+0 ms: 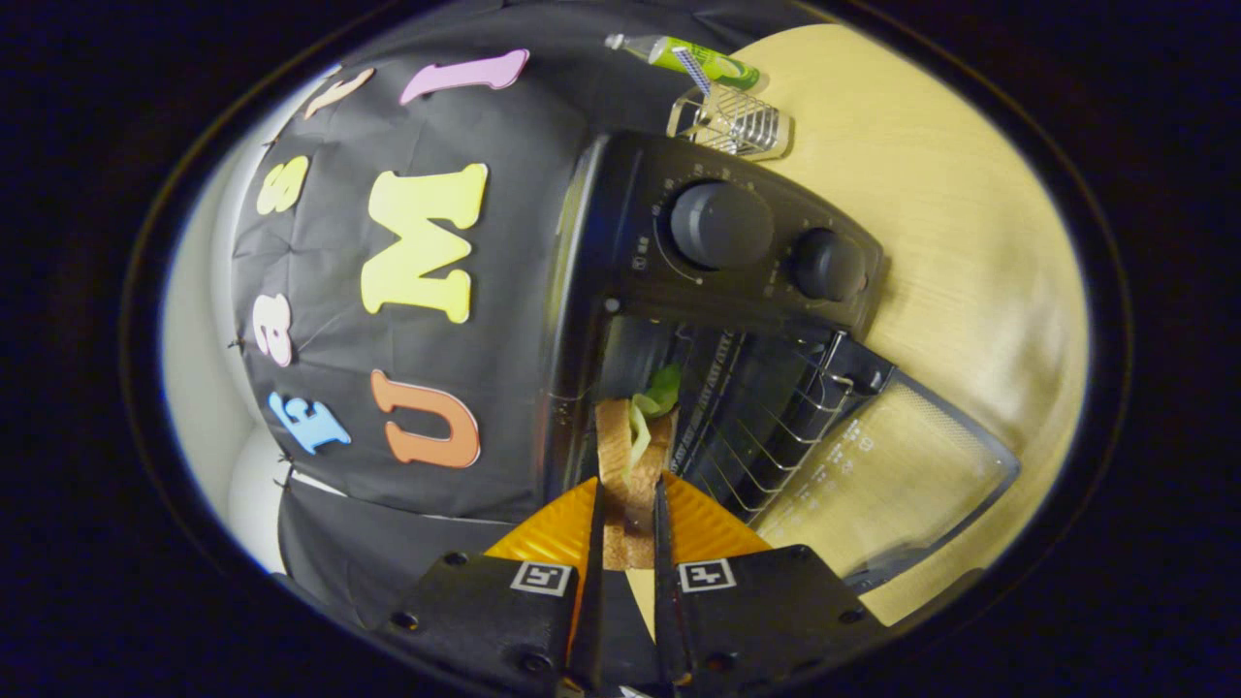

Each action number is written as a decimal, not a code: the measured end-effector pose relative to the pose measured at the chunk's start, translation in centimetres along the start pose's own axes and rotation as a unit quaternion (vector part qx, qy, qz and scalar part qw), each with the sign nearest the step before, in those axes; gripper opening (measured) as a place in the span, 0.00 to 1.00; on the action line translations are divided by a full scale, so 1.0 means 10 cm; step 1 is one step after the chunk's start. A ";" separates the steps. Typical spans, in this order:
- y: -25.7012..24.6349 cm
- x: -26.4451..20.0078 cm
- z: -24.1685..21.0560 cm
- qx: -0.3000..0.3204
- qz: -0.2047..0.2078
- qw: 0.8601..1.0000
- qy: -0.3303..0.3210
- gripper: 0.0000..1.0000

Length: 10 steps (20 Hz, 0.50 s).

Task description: Open the toaster oven, put the food inside, and close the toaster oven door.

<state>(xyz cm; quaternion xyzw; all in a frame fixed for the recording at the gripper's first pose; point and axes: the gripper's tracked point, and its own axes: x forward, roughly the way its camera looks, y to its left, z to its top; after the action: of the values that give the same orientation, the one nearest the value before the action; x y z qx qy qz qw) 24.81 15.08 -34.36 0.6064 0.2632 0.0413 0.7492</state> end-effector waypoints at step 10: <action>-0.15 0.48 -0.15 0.072 -0.023 0.994 -0.073 0.34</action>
<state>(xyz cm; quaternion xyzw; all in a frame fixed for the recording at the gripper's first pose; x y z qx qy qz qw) 27.92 17.87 -37.58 0.6537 0.2239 -0.0399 0.7218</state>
